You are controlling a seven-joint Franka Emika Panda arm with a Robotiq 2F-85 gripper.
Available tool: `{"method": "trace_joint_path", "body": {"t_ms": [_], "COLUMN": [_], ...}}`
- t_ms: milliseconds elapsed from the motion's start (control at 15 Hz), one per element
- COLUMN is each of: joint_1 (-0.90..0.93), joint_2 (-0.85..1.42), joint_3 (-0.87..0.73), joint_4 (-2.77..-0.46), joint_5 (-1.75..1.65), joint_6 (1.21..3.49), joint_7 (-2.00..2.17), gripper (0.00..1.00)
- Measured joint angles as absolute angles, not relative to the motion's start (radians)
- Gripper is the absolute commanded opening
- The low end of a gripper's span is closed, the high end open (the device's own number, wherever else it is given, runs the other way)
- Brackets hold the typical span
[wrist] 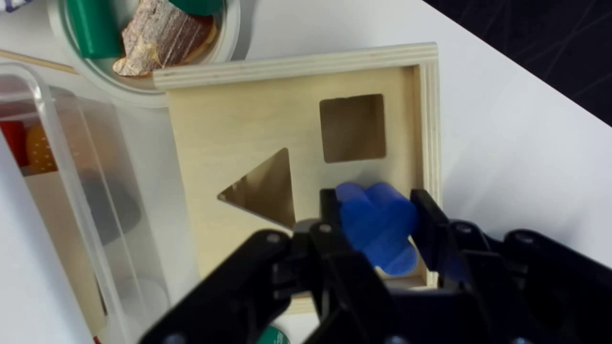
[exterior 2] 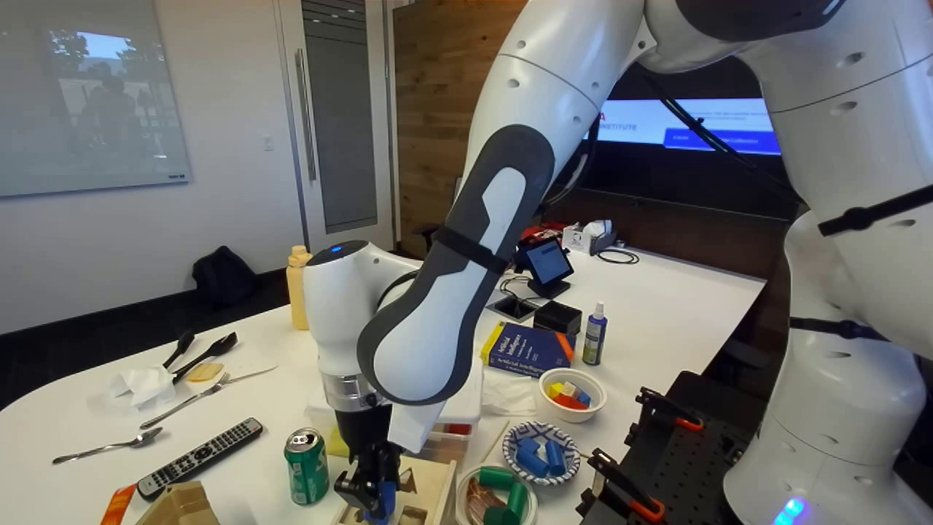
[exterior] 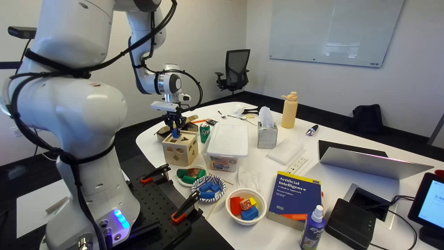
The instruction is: Put the blue block in the wooden box
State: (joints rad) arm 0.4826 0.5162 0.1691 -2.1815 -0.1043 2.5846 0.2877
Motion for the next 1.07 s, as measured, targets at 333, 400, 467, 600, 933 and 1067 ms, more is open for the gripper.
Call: {"method": "trace_joint_path", "body": {"t_ms": [333,400,467,600,933,1067], "joint_1": [0.484,0.485,0.486,0.489,0.494,0.494], "joint_2": [0.518,0.519,0.521,0.525,0.536,0.537], "joint_3": [0.17,0.17,0.17,0.17,0.168,0.163], "joint_4": [-2.176,-2.174,-2.171,-2.168,-2.157,-2.151], "joint_5": [-0.104,-0.104,-0.104,-0.105,-0.106,-0.107], "joint_6": [2.585,2.585,2.585,2.585,2.585,2.585], "joint_7": [0.288,0.288,0.288,0.288,0.288,0.288], "gripper": [0.16,0.16,0.16,0.16,0.16,0.16]}}
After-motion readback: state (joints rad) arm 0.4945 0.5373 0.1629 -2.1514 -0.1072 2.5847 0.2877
